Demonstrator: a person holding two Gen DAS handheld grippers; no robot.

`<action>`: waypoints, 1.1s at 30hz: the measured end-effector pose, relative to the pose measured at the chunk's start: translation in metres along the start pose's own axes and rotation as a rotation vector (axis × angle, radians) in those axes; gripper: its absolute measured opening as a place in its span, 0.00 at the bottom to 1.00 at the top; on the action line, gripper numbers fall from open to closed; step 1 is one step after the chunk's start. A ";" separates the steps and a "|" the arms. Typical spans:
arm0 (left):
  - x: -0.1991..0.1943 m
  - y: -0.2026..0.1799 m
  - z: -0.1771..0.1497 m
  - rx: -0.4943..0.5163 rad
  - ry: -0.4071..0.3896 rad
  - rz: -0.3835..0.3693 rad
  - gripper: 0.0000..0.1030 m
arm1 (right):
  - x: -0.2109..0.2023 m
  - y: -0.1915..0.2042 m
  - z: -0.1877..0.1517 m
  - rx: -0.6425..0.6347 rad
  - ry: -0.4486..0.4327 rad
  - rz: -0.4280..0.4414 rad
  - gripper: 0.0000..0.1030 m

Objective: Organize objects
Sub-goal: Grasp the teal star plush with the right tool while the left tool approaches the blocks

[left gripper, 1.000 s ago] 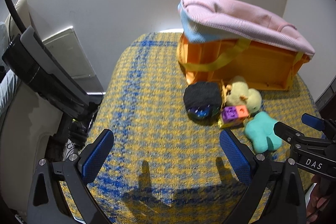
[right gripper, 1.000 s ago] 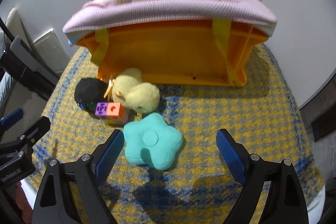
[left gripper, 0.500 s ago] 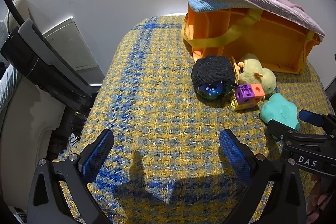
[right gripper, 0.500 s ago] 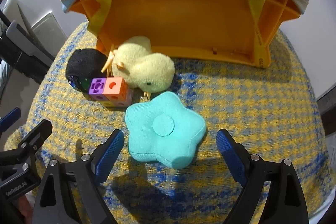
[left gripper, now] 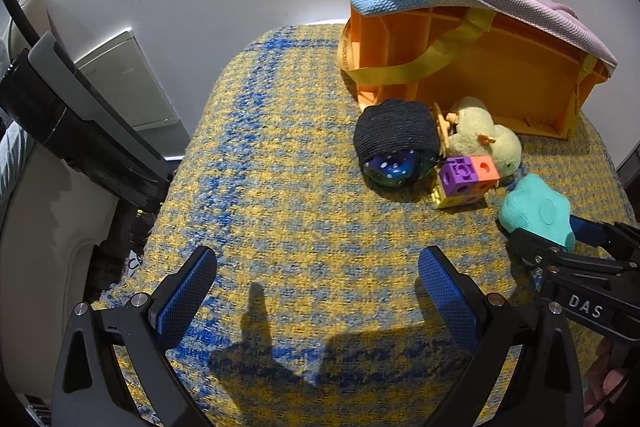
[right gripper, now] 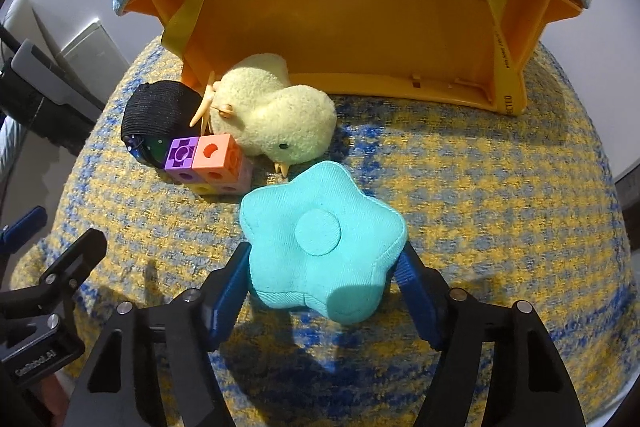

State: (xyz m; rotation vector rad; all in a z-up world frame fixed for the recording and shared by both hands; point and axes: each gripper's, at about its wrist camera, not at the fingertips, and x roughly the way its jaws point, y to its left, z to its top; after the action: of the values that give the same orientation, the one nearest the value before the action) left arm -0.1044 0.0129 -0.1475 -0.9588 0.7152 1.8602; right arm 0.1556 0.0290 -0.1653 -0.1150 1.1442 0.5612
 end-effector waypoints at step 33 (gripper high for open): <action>0.040 -0.087 0.039 0.014 0.035 -0.172 0.45 | -0.043 -0.095 -0.002 0.163 -0.084 -0.086 0.67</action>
State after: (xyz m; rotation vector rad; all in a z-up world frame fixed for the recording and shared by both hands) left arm -0.0509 0.0983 -0.1677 -1.0144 0.6450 1.6902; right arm 0.1868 -0.0689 -0.1470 -0.0003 1.0934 0.3918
